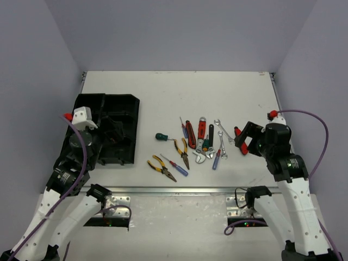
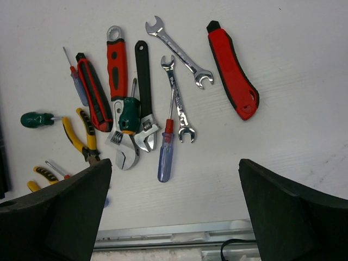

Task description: Sort the tools into containers

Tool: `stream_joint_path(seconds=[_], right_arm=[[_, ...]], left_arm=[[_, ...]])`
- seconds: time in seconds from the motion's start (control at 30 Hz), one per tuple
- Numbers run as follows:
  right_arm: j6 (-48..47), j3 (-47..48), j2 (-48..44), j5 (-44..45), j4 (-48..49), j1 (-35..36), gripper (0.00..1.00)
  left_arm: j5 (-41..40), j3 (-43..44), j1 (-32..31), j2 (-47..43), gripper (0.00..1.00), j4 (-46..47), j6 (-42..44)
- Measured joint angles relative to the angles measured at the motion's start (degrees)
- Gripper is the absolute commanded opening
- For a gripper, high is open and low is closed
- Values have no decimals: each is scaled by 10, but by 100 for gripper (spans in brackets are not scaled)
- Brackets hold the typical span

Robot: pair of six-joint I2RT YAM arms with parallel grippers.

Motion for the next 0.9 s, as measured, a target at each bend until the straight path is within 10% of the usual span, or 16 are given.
stream_joint_path(seconds=[0.4,0.7,0.9], right_arm=[[69,-24,-26,-12,31,0,99],[116,-22,183,-24,102,85,97],[135,-15,312,63,120,209,56]], left_arm=[[0,-4,0,9,100,0,0],[4,-4,0,45,100,0,0],[6,-6,0,44,100,0,0]])
